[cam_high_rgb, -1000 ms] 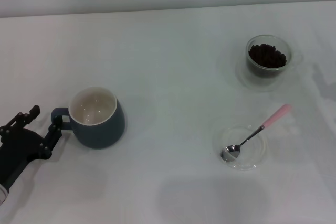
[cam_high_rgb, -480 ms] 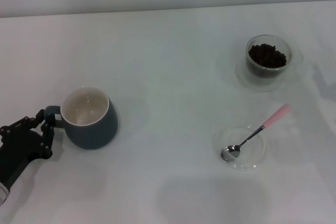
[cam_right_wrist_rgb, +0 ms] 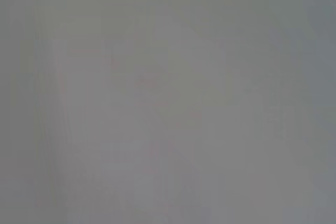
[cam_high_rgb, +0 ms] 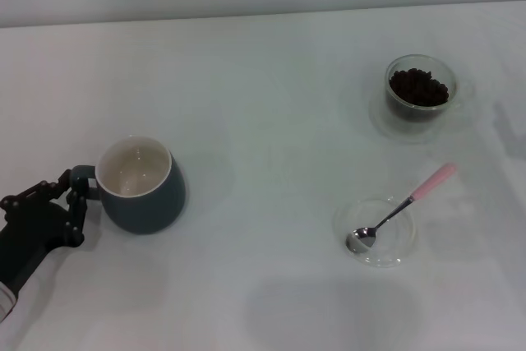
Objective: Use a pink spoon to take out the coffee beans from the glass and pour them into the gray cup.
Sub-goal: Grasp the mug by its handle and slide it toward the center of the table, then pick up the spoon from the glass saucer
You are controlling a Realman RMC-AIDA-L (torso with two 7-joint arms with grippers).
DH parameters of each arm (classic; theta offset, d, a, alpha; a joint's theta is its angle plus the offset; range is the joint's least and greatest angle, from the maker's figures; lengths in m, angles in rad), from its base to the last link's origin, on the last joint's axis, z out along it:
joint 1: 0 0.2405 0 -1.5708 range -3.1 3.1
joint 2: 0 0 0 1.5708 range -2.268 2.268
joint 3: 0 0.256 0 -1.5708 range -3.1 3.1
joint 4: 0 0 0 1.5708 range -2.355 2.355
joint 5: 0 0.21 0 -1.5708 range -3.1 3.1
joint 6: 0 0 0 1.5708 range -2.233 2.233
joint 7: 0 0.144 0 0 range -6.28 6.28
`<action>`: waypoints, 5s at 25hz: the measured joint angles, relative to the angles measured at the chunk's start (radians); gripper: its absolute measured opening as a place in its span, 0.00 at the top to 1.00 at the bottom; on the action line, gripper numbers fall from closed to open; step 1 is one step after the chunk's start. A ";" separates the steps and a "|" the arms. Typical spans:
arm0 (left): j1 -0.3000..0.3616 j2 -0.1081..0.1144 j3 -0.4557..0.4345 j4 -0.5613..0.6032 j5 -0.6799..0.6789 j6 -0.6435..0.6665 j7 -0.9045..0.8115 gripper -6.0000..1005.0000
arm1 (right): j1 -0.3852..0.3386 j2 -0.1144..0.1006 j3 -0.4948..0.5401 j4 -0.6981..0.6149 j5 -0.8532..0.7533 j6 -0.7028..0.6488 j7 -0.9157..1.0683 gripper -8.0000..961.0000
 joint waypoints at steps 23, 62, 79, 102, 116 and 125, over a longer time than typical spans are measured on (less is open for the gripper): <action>-0.136 0.006 0.000 0.009 0.191 -0.046 -0.113 0.89 | 0.010 0.000 0.000 0.000 0.000 0.005 0.000 0.29; -0.327 -0.011 0.010 0.043 0.434 -0.199 -0.173 0.88 | 0.023 0.002 0.000 -0.008 0.002 0.010 0.000 0.29; -0.089 0.003 0.000 0.130 0.312 0.003 -0.168 0.53 | 0.005 -0.002 -0.030 -0.030 -0.012 -0.012 0.037 0.29; 0.059 0.008 0.000 0.154 0.229 0.137 -0.110 0.53 | -0.029 -0.055 -0.188 -0.214 -0.336 -0.039 1.028 0.29; 0.084 0.012 0.000 0.153 0.200 0.206 -0.068 0.53 | -0.037 -0.021 -0.248 -0.204 -0.432 -0.040 1.067 0.29; 0.085 0.012 0.000 0.153 0.199 0.208 -0.064 0.53 | -0.032 -0.007 -0.264 -0.195 -0.442 -0.043 1.065 0.29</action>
